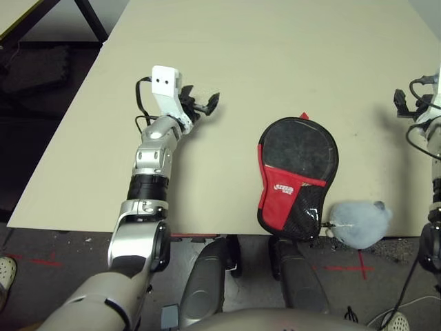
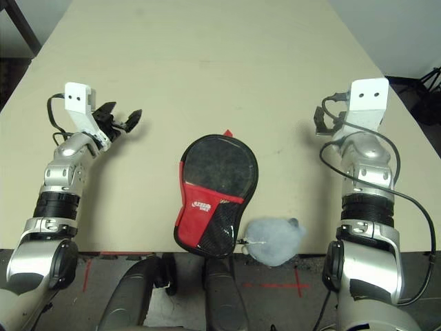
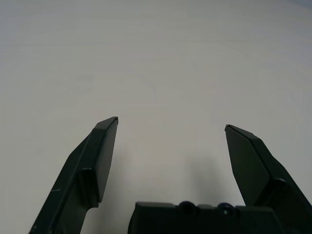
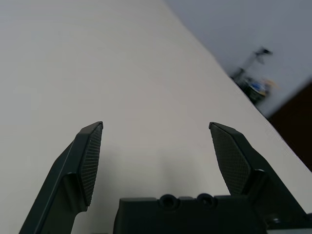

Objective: Store the ping-pong paddle in its case and zip it.

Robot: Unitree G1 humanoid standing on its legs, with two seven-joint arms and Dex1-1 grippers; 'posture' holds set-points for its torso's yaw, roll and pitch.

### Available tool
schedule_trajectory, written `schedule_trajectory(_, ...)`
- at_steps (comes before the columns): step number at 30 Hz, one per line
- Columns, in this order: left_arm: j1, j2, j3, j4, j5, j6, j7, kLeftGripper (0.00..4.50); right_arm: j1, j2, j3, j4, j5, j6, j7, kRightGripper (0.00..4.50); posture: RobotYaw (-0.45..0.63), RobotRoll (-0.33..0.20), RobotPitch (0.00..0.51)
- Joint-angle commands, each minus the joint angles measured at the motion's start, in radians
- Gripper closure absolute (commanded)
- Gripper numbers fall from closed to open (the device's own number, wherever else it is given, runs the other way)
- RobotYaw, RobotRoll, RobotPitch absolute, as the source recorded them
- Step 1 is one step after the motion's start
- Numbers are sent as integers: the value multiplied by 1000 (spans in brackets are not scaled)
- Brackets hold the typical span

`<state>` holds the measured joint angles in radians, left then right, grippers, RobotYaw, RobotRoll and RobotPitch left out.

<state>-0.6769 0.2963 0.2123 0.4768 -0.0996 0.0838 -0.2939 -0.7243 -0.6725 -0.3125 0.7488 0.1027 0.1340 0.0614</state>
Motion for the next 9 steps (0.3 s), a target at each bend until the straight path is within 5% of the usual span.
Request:
schedule_trajectory(1, 40, 3, -1, 9, 16, -53, 44, 0, 20, 9, -30, 57, -3, -51, -52, 16, -37, 0, 258)
schedule_trajectory(9, 98, 3, -2, 17, 34, -119, 111, 0, 97, 36, -75, 64, 28, -95, -106, 16, -55, 0, 245)
